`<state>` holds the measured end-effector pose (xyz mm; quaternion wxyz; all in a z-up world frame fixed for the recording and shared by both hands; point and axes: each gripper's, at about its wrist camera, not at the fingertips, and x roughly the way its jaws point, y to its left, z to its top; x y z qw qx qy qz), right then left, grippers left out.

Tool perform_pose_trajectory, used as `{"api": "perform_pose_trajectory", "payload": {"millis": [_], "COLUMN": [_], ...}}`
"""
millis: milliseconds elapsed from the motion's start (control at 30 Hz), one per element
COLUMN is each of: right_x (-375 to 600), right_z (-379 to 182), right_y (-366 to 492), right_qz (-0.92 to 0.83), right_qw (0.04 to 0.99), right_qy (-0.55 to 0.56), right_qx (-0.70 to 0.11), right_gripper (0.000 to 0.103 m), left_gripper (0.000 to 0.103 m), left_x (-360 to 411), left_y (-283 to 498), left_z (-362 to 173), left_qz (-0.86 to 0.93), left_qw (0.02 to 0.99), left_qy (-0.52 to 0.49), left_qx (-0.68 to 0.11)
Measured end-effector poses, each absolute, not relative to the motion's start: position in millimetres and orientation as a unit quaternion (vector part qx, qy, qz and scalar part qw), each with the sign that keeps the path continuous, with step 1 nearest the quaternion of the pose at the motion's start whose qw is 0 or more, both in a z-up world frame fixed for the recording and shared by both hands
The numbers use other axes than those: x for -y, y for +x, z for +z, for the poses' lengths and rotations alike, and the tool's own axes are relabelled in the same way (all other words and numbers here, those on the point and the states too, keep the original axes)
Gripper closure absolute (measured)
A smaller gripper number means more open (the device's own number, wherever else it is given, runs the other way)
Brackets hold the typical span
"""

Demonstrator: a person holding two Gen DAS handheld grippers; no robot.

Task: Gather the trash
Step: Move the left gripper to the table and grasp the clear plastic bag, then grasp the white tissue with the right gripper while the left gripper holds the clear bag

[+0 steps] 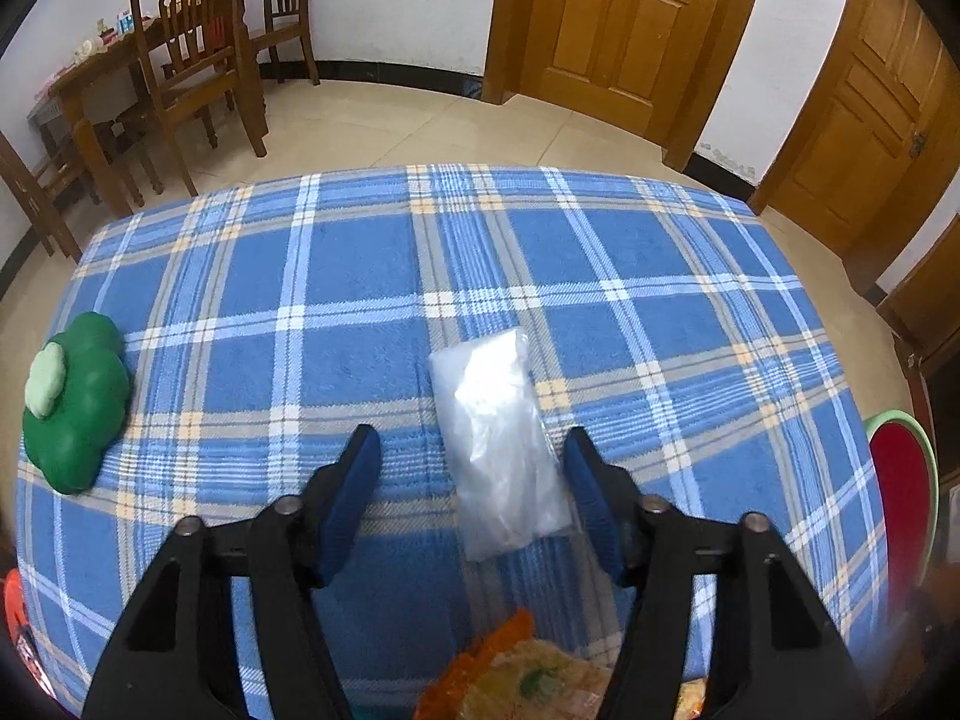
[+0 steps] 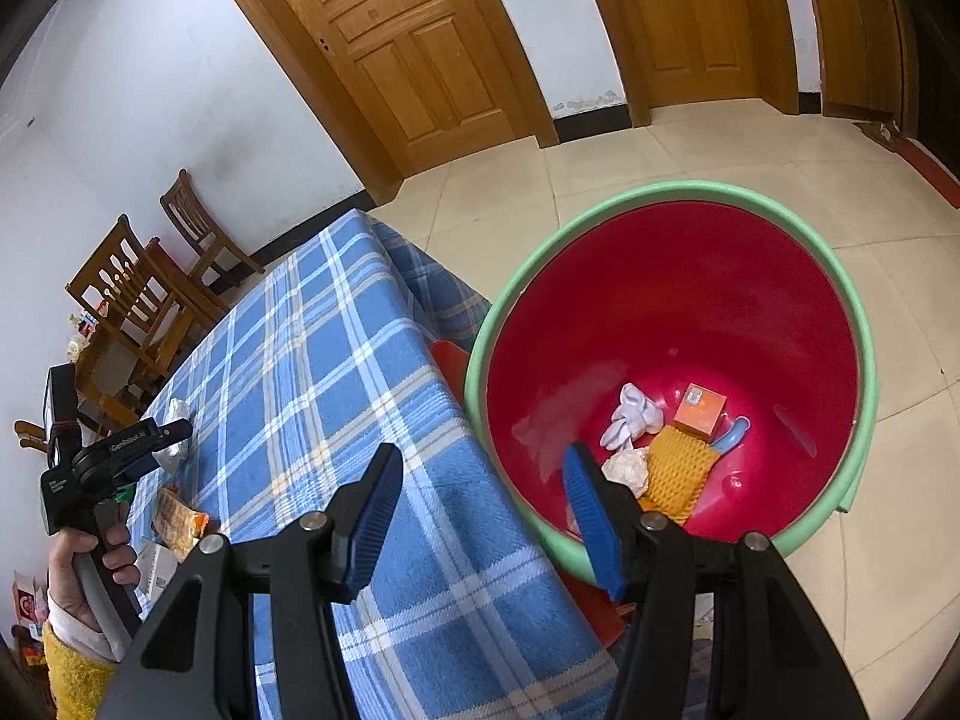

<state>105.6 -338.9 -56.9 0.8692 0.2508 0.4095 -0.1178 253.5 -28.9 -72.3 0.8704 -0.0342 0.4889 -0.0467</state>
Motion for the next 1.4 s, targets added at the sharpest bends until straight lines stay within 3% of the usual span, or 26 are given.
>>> {"api": "perform_pose_trajectory", "payload": {"millis": [200,1400], "right_x": [338,287], "right_z": [-59,-30], "right_y": [107,83], "right_qz": [-0.117,-0.052], "right_qw": [0.868,0.888], "right_qy": [0.252,0.235], "right_qx": [-0.412,-0.391], "right_gripper": [0.044,0.044], "left_gripper": [0.066,0.068], "left_x": [30,2], "left_y": [252,132], "left_z": [-72,-9], "left_qz": [-0.057,-0.103], "left_qw": [0.873,0.89], "left_qy": [-0.04,-0.116], "left_qx": [-0.482,-0.428]}}
